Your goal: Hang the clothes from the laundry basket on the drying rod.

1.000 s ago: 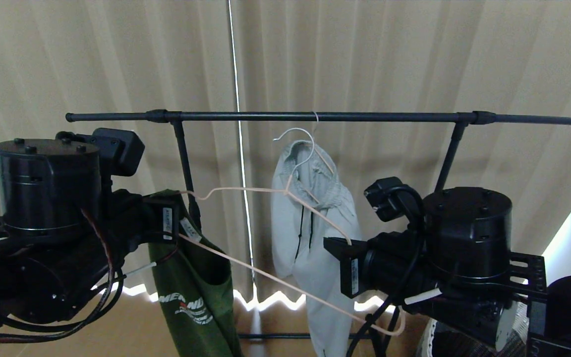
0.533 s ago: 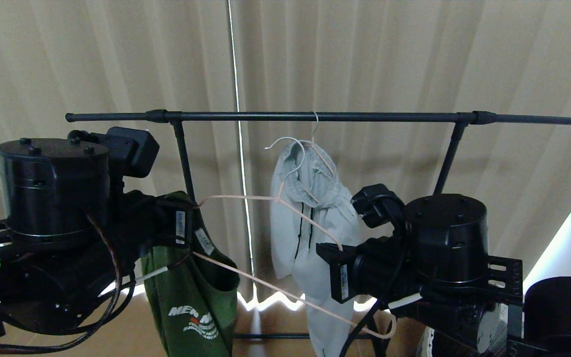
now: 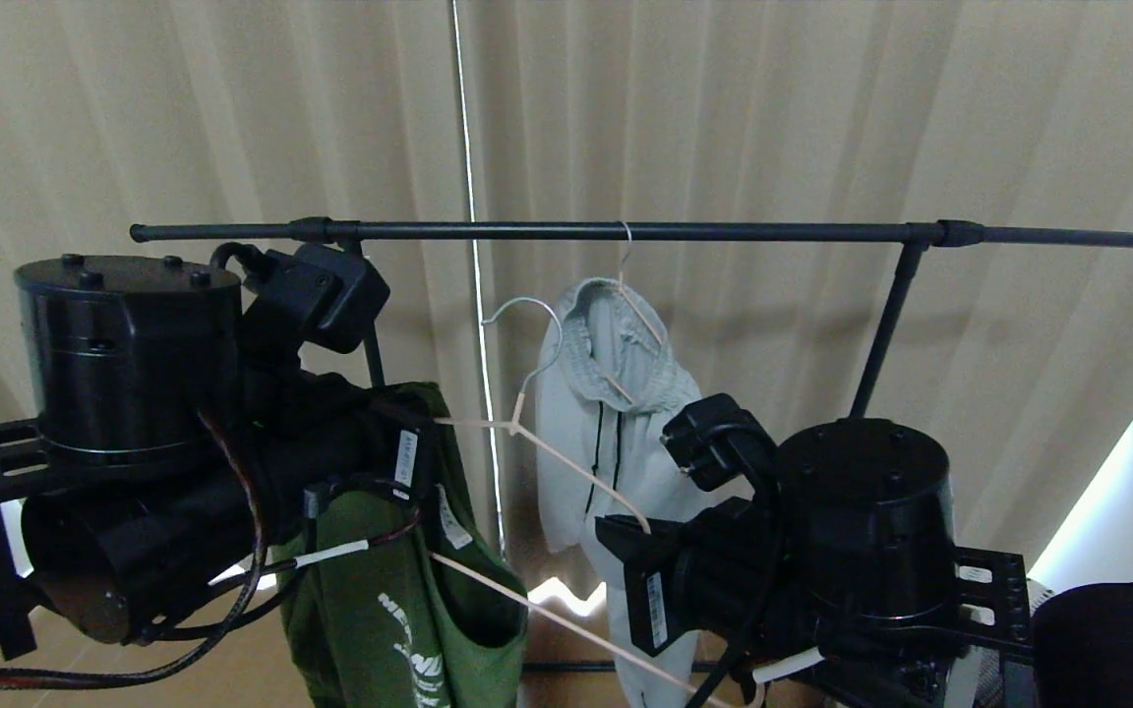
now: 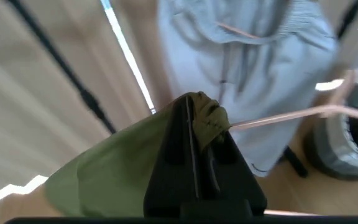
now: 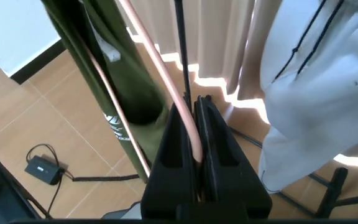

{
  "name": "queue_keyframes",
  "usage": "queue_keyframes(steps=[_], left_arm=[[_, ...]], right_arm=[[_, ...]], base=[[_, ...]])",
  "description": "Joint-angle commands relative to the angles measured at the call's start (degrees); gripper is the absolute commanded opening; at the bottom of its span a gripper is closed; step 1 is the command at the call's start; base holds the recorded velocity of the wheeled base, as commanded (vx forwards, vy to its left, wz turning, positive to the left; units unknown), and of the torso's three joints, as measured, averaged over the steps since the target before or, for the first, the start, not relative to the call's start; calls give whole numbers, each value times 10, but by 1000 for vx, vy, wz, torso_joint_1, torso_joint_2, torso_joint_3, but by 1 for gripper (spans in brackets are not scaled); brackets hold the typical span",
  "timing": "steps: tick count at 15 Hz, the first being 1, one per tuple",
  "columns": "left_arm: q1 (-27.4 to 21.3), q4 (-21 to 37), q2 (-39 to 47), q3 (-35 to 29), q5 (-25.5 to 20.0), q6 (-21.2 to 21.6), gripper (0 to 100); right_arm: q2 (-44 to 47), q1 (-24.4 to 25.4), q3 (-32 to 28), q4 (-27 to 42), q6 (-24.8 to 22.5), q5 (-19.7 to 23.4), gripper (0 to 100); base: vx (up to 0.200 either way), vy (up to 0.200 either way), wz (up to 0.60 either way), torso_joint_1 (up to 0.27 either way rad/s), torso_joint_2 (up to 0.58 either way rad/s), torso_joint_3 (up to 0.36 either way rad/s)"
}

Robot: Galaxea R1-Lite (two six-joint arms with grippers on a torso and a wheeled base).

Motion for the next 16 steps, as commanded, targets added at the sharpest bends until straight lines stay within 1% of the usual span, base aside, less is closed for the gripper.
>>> queue_keyframes(steps=[1, 4, 5, 6, 7, 9, 12, 16], left_arm=[[-23, -1, -1, 0, -6, -1, 0], [-44, -1, -6, 4, -7, -1, 0], [-50, -2, -10, 9, -19, -2, 0], [-55, -1, -24, 19, -53, -2, 0], [-55, -1, -35, 29, -76, 0, 0], [-55, -1, -56, 42, -95, 1, 0], [-55, -2, -65, 61, -96, 2, 0], [-55, -32, -67, 79, -97, 2, 0]], right_arm=[[7, 1, 2, -19, 0, -2, 0], [14, 1, 4, -43, -6, -3, 0], [14, 1, 4, -43, -7, -3, 0], [11, 1, 4, -44, -7, -3, 0], [8, 1, 4, -44, -7, -4, 0], [-3, 1, 6, -44, -7, -7, 0], [-12, -12, 6, -46, -8, -7, 0], [-16, -33, 19, -113, -44, -6, 0]], base=[[0, 0, 0, 0, 0, 0], [0, 0, 0, 0, 0, 0], [0, 0, 0, 0, 0, 0], [0, 0, 0, 0, 0, 0], [0, 0, 0, 0, 0, 0], [0, 0, 0, 0, 0, 0], [0, 0, 0, 0, 0, 0], [0, 0, 0, 0, 0, 0]])
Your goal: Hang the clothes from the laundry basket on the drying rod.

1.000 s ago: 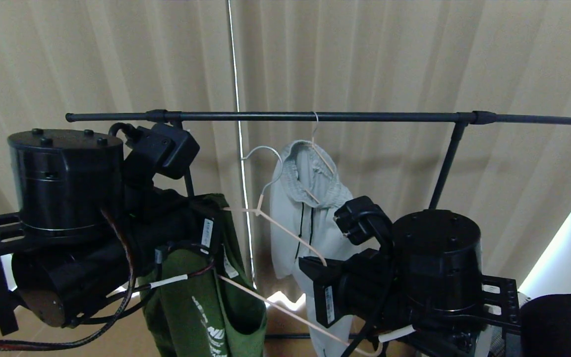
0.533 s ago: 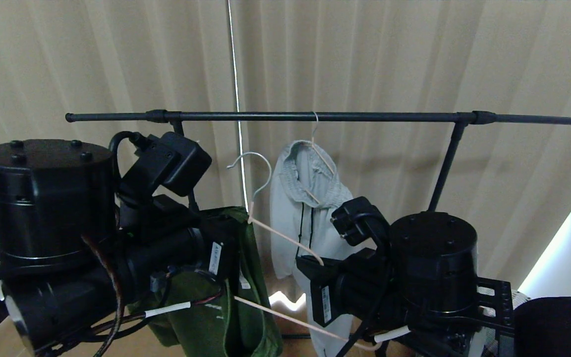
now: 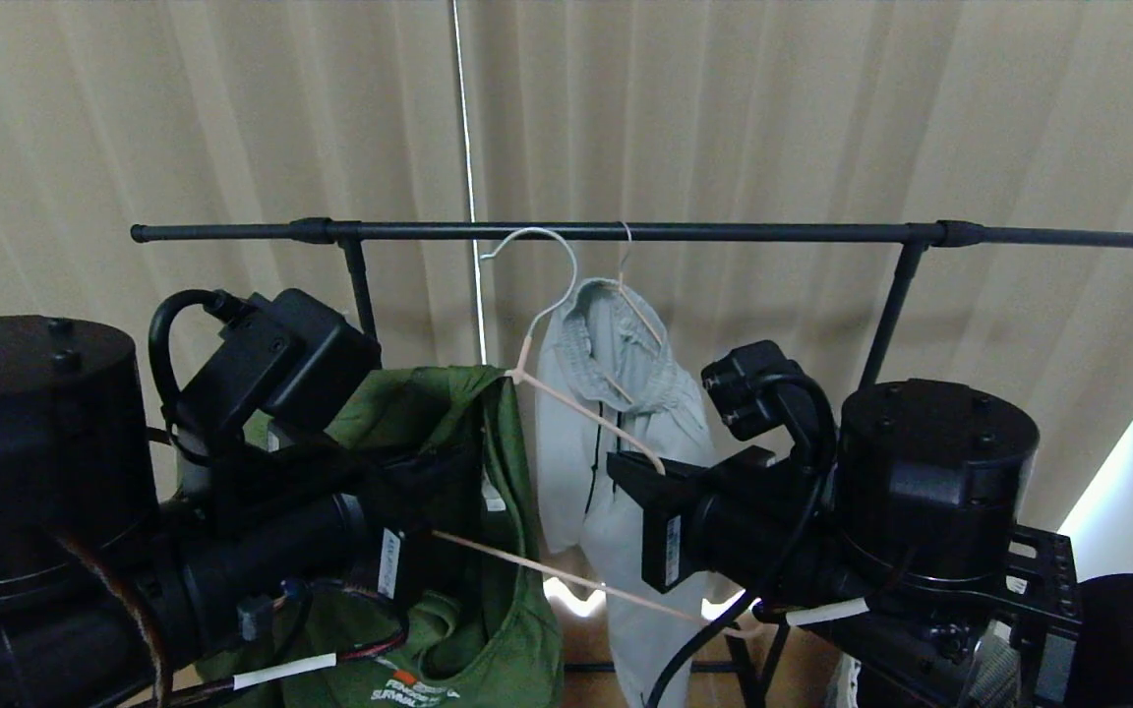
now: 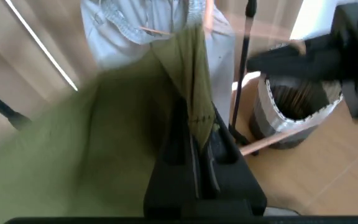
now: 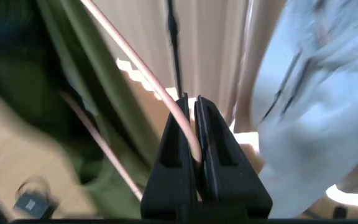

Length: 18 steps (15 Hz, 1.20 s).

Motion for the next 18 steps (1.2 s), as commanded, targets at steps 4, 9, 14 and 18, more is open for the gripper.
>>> queue_keyframes(steps=[4, 9, 14, 18], left_arm=[[-2, -32, -11, 31, -5, 13, 100], [3, -101, -50, 99, -7, 32, 100], [31, -116, -91, 124, -7, 118, 100], [57, -136, -74, 89, -9, 203, 100]], right_arm=[[-10, -20, 28, -51, -29, 1, 0], [-43, -70, 86, -92, -72, 6, 0], [-55, -152, 166, -173, -157, 49, 0], [-63, -189, 165, -181, -206, 125, 0]], base=[[0, 0, 0, 0, 0, 0], [0, 0, 0, 0, 0, 0], [0, 0, 0, 0, 0, 0], [0, 0, 0, 0, 0, 0]])
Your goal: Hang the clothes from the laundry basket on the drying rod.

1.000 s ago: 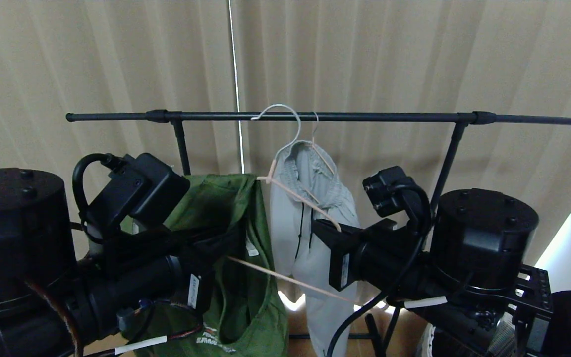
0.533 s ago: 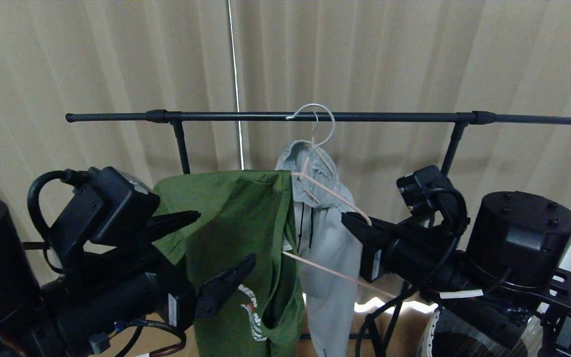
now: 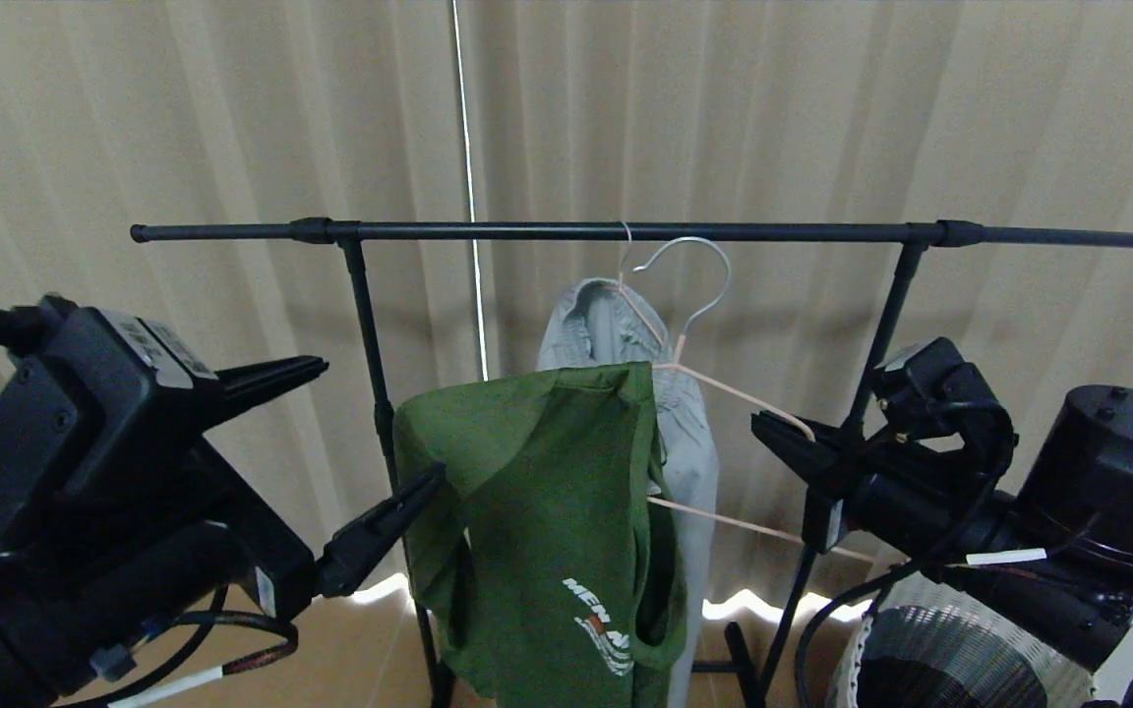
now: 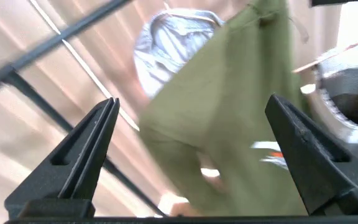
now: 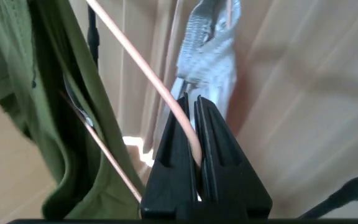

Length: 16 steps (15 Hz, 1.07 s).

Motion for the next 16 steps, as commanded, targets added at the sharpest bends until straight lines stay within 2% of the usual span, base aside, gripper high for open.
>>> queue_keyframes(steps=[1, 2, 4, 5, 9, 12, 16], left_arm=[[8, 1, 22, -19, -1, 16, 100], [7, 1, 34, -29, -4, 21, 100], [7, 2, 59, -45, -62, 37, 100], [9, 2, 82, -55, -88, 63, 100], [13, 1, 129, -89, -88, 75, 100], [34, 1, 143, -89, -88, 120, 100], [32, 0, 149, -98, -88, 123, 100]], right_arm=[[-1, -6, -3, 0, -1, 10, 0], [2, -5, -5, 0, -1, 14, 0], [5, 3, -9, -1, -2, 27, 0], [1, 3, -10, -1, -2, 41, 0], [0, 11, 0, -13, -16, 65, 0], [1, 23, 13, -40, -17, 79, 0], [1, 31, 16, -42, -17, 94, 0]], base=[[0, 0, 0, 0, 0, 0], [0, 0, 0, 0, 0, 0], [0, 0, 0, 0, 0, 0], [0, 0, 0, 0, 0, 0], [0, 0, 0, 0, 0, 0], [0, 0, 0, 0, 0, 0], [0, 0, 0, 0, 0, 0]])
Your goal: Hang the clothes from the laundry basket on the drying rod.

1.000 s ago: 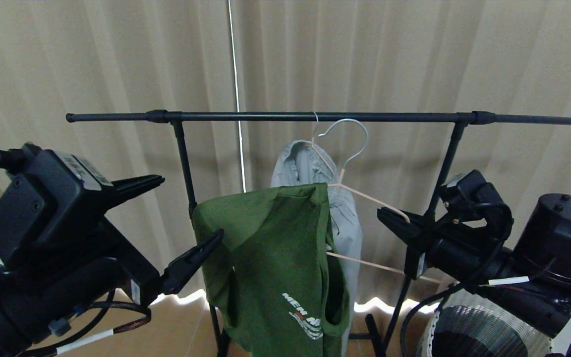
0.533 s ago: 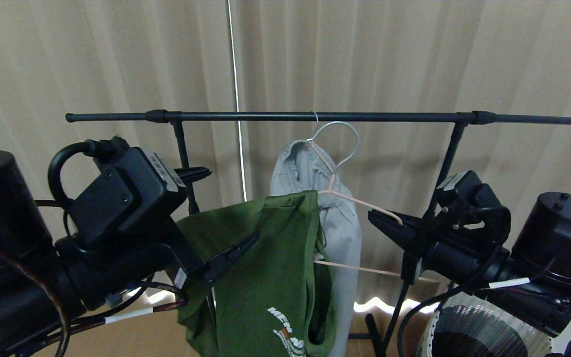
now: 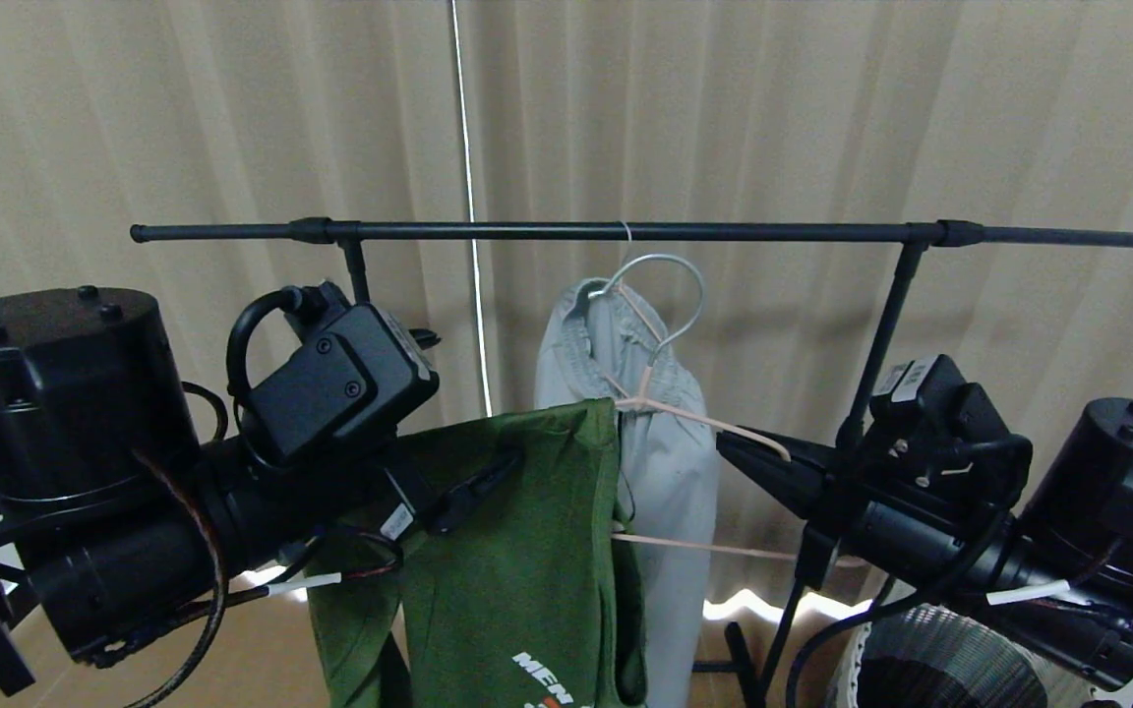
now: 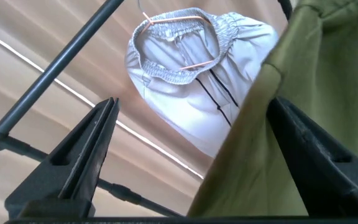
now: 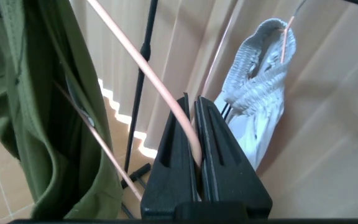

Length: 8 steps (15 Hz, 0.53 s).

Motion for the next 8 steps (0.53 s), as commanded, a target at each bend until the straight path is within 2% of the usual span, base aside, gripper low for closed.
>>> queue_keyframes(steps=[1, 4, 5, 8], left_arm=[[-1, -1, 8, -4, 0, 1, 100], [-1, -4, 7, 2, -1, 2, 100], [-1, -4, 7, 2, -1, 2, 0], [-2, -4, 5, 3, -1, 2, 0]], right_arm=[[1, 3, 1, 0, 0, 1, 0], [1, 7, 1, 0, 0, 4, 0], [1, 7, 1, 0, 0, 4, 0], [-1, 7, 1, 0, 0, 4, 0]], base=[[0, 0, 0, 0, 0, 0], [0, 0, 0, 0, 0, 0], [0, 0, 0, 0, 0, 0], [0, 0, 0, 0, 0, 0]])
